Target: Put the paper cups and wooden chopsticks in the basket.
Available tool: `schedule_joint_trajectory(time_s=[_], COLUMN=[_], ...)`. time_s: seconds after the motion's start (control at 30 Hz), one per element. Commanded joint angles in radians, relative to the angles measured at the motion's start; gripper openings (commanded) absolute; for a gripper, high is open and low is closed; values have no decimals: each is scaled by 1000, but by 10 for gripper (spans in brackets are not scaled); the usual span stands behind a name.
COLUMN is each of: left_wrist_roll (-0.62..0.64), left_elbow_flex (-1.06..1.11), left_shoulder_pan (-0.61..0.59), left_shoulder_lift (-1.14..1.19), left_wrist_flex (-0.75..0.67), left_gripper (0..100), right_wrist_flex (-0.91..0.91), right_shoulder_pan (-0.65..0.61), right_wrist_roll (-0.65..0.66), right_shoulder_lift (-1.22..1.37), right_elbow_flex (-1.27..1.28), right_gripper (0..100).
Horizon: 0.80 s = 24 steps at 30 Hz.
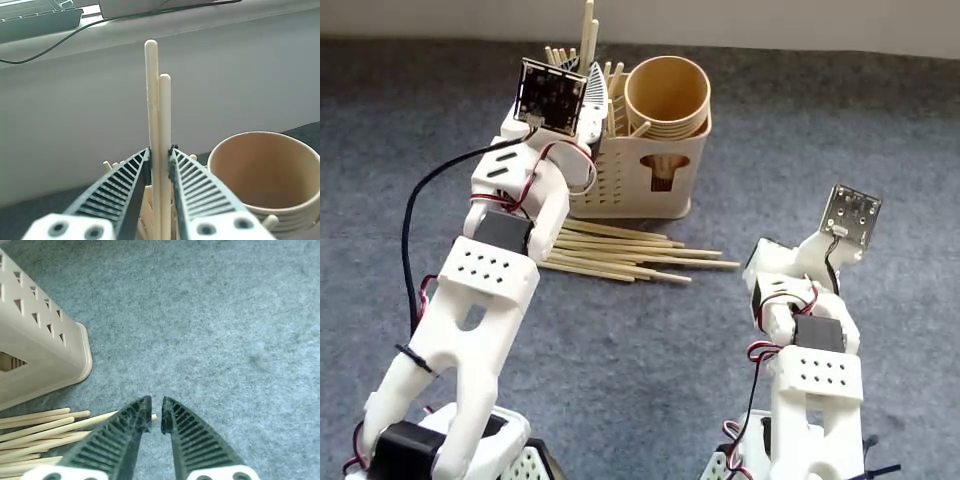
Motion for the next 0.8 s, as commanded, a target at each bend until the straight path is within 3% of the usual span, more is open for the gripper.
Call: schedule_joint_trajectory(time_s=[0.0,0.17,0.27,0.77], left_wrist_roll=[6,6,6,3], left_elbow_flex=[-12,-7,-25,-341], left_shoulder_pan=[-24,-25,-25,-62], left_shoulder_lift=[-2,-8,-19,-242], left_wrist_flex=[-21,5,78,764], left_gripper=[6,17,85,104], right_wrist_flex=[-28,-28,-28,-28], right_shoulder_pan=[10,10,10,10], right_wrist_roll=[14,14,14,14], right_shoulder_lift=[-18,-18,-18,-18], right_elbow_flex=[-8,-8,-8,-8], right_gripper=[49,49,49,49])
